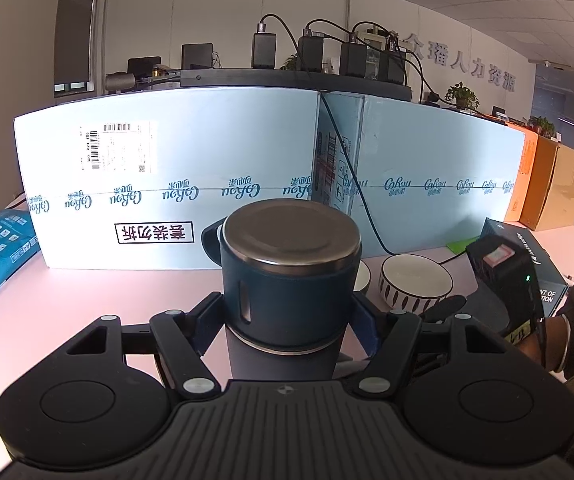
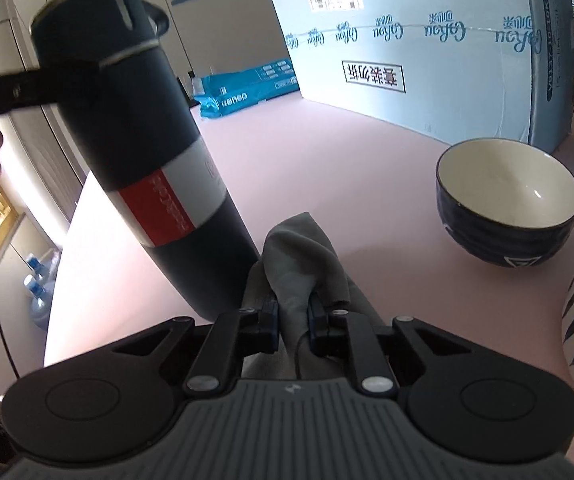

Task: Clean container
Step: 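Tilt the bottle toward the right gripper with the left gripper while the right gripper wipes its base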

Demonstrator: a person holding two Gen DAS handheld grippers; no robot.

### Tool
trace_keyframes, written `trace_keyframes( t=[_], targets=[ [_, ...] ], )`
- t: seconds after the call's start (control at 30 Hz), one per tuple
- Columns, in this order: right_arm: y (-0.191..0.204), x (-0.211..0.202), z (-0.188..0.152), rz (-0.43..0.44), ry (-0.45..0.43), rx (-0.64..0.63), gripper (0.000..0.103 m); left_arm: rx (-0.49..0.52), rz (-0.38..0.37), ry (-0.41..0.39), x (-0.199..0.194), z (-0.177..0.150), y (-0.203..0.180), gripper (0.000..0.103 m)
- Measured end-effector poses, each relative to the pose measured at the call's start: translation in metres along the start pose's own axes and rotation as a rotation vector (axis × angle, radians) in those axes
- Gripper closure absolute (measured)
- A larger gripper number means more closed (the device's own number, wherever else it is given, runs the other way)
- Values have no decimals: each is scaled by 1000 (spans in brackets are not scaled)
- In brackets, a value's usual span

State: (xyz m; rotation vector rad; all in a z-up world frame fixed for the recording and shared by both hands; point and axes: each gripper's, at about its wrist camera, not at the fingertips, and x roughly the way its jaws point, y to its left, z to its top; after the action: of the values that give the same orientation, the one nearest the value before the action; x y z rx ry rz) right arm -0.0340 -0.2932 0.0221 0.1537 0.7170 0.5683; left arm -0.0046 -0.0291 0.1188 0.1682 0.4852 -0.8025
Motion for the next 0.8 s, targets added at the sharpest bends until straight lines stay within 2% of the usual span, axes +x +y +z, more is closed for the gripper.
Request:
trace_keyframes(
  t=[0.3, 0.47, 0.6, 0.8],
  targets=[
    [20, -62, 50, 247, -264, -10, 87, 2, 3, 2, -1, 0, -2, 40],
    [19, -81, 66, 342, -379, 53, 87, -2, 8, 3, -2, 0, -2, 40],
    [15, -75, 67, 332, -365, 83, 87, 4, 7, 3, -2, 0, -4, 40],
    [4, -48, 48, 291, -248, 119, 87, 6, 9, 6, -1, 0, -4, 40]
  ],
)
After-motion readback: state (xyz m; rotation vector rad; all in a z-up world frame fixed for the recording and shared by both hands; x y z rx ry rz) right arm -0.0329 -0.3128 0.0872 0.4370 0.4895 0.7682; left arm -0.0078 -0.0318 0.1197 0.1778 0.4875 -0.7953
